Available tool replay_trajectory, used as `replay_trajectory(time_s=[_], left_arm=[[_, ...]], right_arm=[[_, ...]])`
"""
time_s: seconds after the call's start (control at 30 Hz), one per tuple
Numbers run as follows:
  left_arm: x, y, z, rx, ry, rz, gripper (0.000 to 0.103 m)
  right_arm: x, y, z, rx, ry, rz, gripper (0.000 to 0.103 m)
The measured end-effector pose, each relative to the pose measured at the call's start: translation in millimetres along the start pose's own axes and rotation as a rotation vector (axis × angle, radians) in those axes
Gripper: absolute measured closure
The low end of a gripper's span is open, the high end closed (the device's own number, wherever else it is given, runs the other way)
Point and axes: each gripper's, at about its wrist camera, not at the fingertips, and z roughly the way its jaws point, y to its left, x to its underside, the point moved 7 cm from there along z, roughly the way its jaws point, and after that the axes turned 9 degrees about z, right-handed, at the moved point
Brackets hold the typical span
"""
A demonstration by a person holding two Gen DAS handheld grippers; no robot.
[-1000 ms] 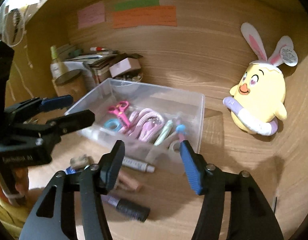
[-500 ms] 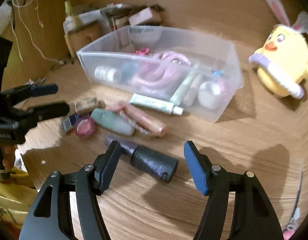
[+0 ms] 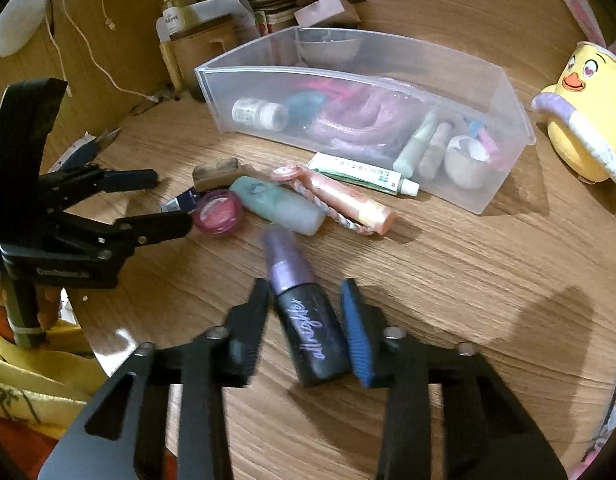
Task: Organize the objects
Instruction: 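Grasp the small blue box with the left tool while the right tool grasps the purple spray bottle, then carry the blue box and purple spray bottle over the clear box and release both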
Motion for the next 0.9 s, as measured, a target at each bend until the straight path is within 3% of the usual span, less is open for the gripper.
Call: replay_trajectory(time_s=[0.07, 0.23, 0.37, 0.57, 0.9], left_arm=[[-1.5, -3.2, 0.7, -0.012, -0.008, 0.022, 0.039], [-2.2, -13.4, -0.8, -0.023, -0.033, 0.074, 0.075], [1.5, -23.5, -6.2, 0.048, -0.048, 0.05, 0.076], [1.1, -36.1, -21.1, 0.046, -0.076, 0.053, 0.076], [-39.0, -38.0, -70.4, 0.039, -0.237, 0.048, 0.076]], right_arm=[[0.5, 0.6, -0.4, -0.001, -0.006, 0.013, 0.079], [2.1, 1.3, -6.9, -0.002, -0.037, 0.044, 0.079], [-1.1, 1.9, -20.9, 0.013, -0.086, 0.05, 0.079], [-7.2, -3.0, -42.3, 0.021, -0.149, 0.07, 0.08], [-28.1, -10.7, -72.3, 0.03, -0.255, 0.109, 0.08]])
